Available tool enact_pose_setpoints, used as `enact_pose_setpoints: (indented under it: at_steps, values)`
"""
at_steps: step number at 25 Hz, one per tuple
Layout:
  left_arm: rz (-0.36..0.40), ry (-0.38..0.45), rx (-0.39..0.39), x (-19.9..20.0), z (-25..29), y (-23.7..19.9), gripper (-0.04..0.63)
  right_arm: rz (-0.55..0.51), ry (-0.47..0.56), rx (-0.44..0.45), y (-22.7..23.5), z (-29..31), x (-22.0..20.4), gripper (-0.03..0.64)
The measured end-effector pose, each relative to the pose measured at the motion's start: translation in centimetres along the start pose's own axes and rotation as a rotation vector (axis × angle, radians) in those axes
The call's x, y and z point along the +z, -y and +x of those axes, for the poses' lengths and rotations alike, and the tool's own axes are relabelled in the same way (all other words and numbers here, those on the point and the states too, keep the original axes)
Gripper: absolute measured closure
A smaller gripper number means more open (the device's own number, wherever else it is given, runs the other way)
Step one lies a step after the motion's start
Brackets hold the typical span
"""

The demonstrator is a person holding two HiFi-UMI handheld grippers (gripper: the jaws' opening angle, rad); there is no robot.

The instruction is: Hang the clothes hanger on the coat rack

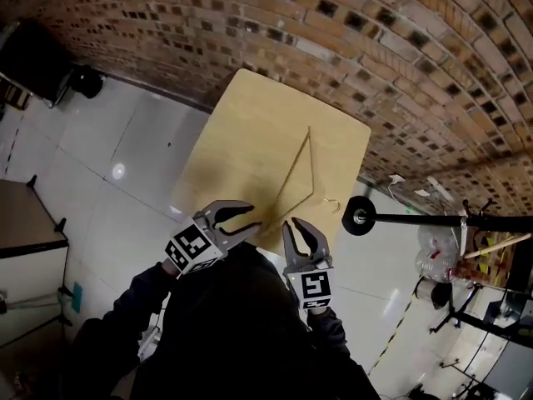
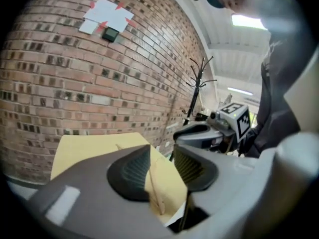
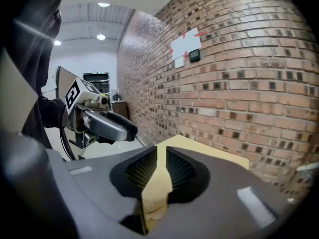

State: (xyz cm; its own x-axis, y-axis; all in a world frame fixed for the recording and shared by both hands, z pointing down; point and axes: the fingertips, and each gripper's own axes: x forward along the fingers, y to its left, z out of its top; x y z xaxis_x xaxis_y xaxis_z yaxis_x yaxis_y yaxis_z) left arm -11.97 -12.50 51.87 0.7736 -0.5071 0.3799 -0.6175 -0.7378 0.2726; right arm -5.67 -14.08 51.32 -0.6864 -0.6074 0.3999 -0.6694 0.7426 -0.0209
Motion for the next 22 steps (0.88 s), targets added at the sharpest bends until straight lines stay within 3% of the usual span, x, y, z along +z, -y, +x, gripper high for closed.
enact_pose_setpoints:
  at_steps: [10, 17, 22]
  values:
    - [0.099, -0.140, -0.356, 2.2, 5.4, -3.0, 0.442, 0.346, -0.159, -0.427, 6.6, 0.4, -7.8, 0.554]
    - [0.136, -0.207, -0.511, 1.2, 6.2, -5.3, 0.442, 0.611, -0.335, -0.554, 6.2, 3.7, -16.2, 0.472]
    - [0.159, -0.251, -0.584, -0.4, 6.8, -6.4, 0.440, 0.727, -0.497, -0.618, 5.2, 6.7, -22.2, 0.445]
